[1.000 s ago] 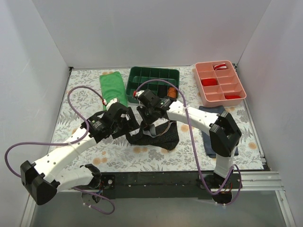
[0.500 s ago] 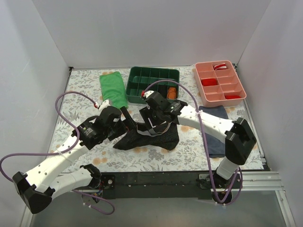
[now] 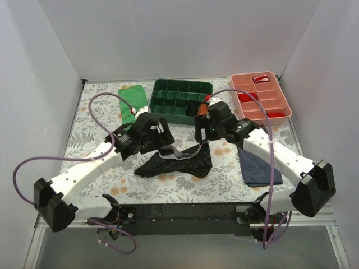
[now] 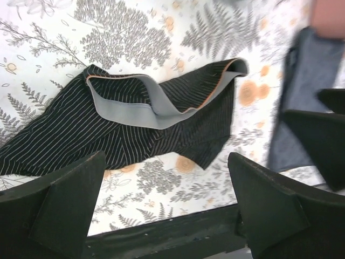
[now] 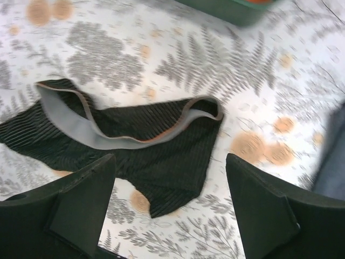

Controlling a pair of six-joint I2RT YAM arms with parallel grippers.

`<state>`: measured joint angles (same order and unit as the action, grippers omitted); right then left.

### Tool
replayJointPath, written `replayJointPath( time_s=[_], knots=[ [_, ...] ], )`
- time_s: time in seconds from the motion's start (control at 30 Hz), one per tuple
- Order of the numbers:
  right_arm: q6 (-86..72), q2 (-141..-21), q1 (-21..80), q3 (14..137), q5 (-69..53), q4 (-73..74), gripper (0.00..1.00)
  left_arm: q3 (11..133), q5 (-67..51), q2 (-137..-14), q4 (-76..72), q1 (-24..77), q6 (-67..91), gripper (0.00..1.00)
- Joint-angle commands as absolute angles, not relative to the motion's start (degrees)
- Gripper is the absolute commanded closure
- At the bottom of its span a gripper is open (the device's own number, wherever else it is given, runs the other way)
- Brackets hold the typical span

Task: Roll the underwear
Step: Place the underwear at the center of the board, then flatten out the underwear at the center of the board.

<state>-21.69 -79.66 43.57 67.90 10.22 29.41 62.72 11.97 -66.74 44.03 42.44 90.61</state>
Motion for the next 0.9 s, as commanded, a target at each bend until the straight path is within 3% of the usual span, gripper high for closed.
replayJointPath(
  time_s=[0.0,0.33,0.57,0.87],
  knots=[
    [-25.22,-75.15,37.10,60.31,4.05,26.81,0.10,60.83,9.31,-71.18,41.31,42.10,87.01,0.02],
    [-23.82,-81.29,29.80,56.25,-3.16,20.22,0.15,51.86,3.78,-71.37,33.23,28.32,81.04,0.02],
    [-22.59,-84.46,26.28,56.78,-5.71,18.02,0.17,50.01,0.09,-74.96,28.65,25.40,79.72,0.02],
    [-22.06,-89.20,24.70,57.65,-10.10,14.50,0.25,50.62,-3.34,-82.61,22.41,23.91,79.28,0.14]
  ],
)
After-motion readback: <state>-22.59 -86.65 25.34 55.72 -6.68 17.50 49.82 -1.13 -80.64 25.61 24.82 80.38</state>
